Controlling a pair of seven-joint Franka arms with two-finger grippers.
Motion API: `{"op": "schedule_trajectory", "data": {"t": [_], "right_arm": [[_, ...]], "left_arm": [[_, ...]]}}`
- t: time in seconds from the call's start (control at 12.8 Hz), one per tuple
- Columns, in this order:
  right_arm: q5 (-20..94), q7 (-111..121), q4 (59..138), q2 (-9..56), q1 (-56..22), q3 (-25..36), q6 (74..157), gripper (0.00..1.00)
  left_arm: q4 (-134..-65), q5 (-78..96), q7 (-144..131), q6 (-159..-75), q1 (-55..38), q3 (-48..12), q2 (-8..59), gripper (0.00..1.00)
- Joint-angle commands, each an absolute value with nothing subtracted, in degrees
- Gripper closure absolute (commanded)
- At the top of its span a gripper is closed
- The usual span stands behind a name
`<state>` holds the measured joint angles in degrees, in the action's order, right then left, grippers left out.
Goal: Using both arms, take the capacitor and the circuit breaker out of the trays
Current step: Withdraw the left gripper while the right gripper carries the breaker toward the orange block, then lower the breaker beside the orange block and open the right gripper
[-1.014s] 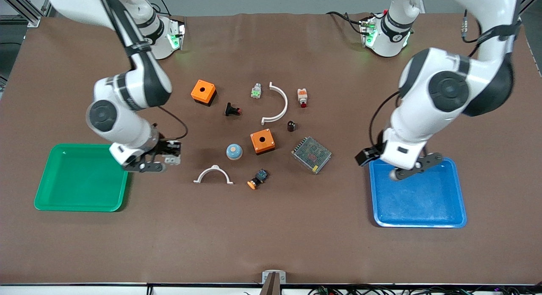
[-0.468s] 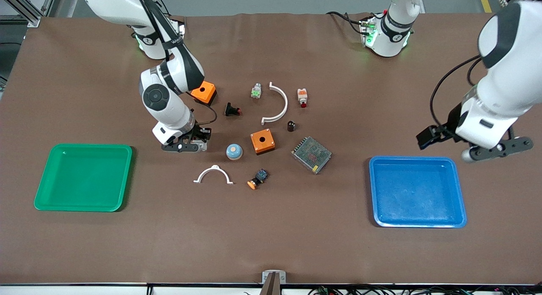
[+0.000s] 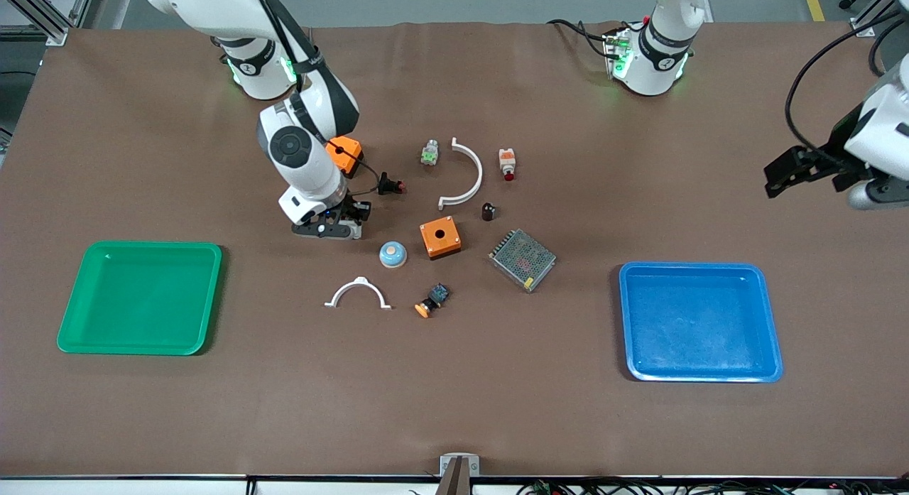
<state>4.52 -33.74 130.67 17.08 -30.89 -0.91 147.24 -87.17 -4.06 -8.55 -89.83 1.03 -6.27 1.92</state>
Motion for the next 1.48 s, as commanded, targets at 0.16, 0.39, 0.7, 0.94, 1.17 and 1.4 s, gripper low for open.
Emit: {"op": "schedule_trajectory", "data": {"t": [0.16,0.39,0.7,0.94,1.17,1.4], "right_arm": [[4.66,-35.33,133.94,15.03,-32.87,-0.09,150.02,0.99],[4.22,-35.16,134.3,15.12,-32.78,-0.09,151.08,0.94],[4.13,-34.72,133.77,15.12,-31.64,0.35,150.56,0.0],[4.13,-29.99,129.66,14.77,-29.02,0.35,144.88,0.0],[4.04,-21.65,119.22,12.4,-23.49,0.35,123.92,0.0],[1.16,-16.27,105.43,11.43,-17.25,0.26,102.2,0.0]], "left_arm": [[-89.03,-2.82,-7.21,-89.12,1.06,-6.24,0.53,0.0],[-88.6,-1.76,-7.21,-89.47,0.97,-6.24,0.96,0.0],[-88.51,-2.11,-7.38,-89.74,0.27,-6.59,1.76,0.0],[-88.33,-2.37,-7.47,-90.26,0.17,-6.77,2.9,0.0],[-88.24,-2.11,-7.91,-90.26,0.26,-6.77,3.08,0.0],[-88.24,-1.67,-7.3,-90.18,0.61,-6.68,2.73,0.0]]}}
